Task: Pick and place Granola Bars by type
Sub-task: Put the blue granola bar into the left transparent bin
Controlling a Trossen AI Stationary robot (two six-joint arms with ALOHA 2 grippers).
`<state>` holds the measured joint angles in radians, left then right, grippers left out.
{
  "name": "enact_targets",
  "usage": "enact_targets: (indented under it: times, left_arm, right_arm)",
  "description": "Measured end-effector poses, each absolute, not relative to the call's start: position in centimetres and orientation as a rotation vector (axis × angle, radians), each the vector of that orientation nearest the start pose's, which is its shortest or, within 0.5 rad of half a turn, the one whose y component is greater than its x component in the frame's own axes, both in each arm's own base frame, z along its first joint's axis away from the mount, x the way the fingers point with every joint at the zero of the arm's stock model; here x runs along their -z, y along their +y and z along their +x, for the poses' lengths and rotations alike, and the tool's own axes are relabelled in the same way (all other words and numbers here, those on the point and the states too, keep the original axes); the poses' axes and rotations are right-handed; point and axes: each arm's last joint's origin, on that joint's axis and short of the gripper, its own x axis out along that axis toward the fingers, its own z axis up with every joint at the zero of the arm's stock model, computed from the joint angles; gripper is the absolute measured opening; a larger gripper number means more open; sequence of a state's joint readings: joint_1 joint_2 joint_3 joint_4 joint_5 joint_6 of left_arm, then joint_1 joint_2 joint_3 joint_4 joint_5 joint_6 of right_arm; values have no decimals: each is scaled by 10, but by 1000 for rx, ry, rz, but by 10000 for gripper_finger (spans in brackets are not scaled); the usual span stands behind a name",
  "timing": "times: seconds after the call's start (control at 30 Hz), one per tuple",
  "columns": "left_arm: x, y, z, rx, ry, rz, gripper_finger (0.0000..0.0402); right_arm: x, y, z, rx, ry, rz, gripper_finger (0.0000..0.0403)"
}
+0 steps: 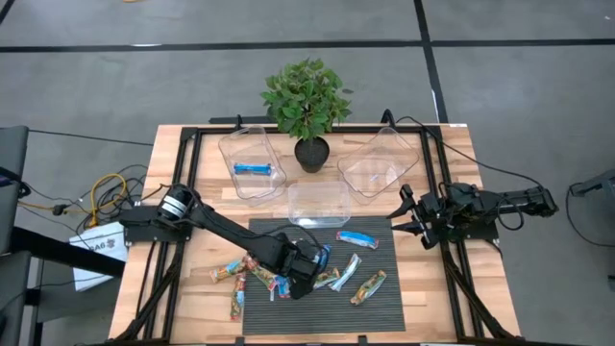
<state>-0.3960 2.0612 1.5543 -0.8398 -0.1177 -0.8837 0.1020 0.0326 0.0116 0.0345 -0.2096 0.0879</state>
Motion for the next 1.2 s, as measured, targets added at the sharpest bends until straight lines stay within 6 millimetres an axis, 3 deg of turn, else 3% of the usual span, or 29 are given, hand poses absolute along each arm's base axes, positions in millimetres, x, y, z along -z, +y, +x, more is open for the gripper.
enact_targets:
  times: [0.5,0.73,1.2]
  left_arm:
    - [-173,-155,378,-349,1295,-421,158]
    - [-163,-154,373,-334,1333,-443,151]
    - [-162,-154,373,-327,1337,-430,151]
  right_arm:
    - [-168,16,97,-312,-1,86,139]
    - [-168,16,97,-312,-1,86,137]
    - [-168,16,97,-312,-1,86,138]
